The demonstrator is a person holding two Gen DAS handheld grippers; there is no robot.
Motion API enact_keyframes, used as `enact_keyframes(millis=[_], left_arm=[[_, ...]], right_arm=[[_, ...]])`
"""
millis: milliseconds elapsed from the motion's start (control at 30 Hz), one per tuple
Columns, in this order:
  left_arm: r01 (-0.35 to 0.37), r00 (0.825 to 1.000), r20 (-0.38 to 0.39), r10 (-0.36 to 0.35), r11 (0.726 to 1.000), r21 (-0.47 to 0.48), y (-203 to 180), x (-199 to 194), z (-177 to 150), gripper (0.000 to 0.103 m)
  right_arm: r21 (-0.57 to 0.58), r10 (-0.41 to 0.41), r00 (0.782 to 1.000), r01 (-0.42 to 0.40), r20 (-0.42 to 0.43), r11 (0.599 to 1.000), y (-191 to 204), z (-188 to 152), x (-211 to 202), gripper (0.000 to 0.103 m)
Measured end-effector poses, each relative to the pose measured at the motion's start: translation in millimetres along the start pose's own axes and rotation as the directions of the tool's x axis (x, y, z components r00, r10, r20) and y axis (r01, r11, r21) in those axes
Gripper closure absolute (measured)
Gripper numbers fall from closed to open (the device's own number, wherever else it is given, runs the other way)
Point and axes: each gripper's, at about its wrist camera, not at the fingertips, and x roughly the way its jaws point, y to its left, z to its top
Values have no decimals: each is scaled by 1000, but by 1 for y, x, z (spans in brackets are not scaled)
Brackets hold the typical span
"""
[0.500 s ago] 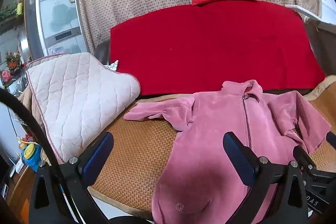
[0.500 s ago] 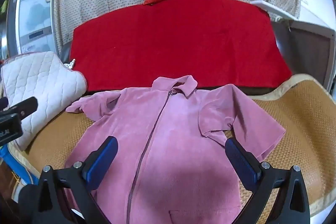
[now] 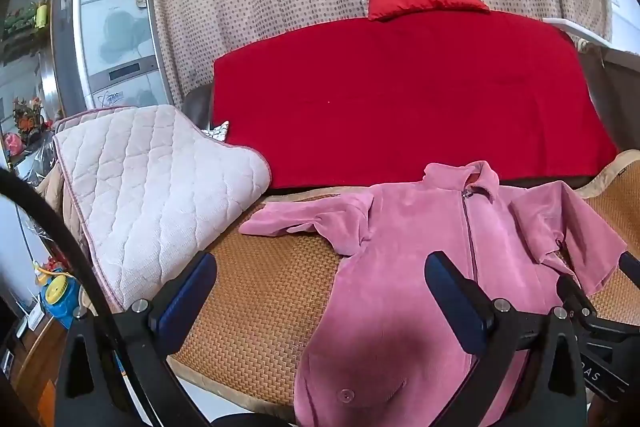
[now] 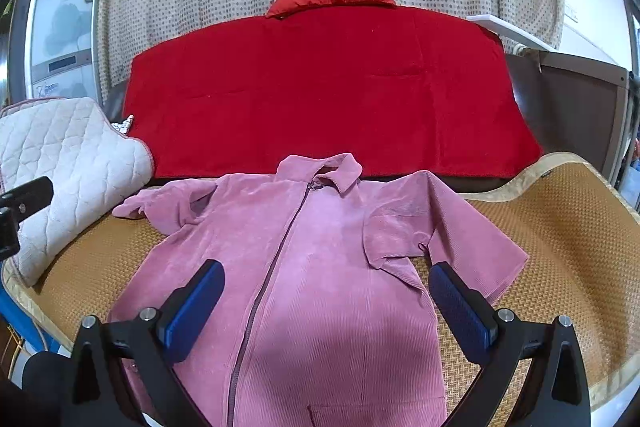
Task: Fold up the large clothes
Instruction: 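Move both grippers toward the pink corduroy jacket's hem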
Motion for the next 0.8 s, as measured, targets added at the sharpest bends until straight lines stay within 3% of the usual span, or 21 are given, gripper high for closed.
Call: enact_keyframes(millis=[800], left_arm=[[38, 999, -22, -38, 999, 10, -13, 14, -4, 0]], right_arm=[[38, 4, 1000, -3, -22, 999, -3, -1, 7, 0]])
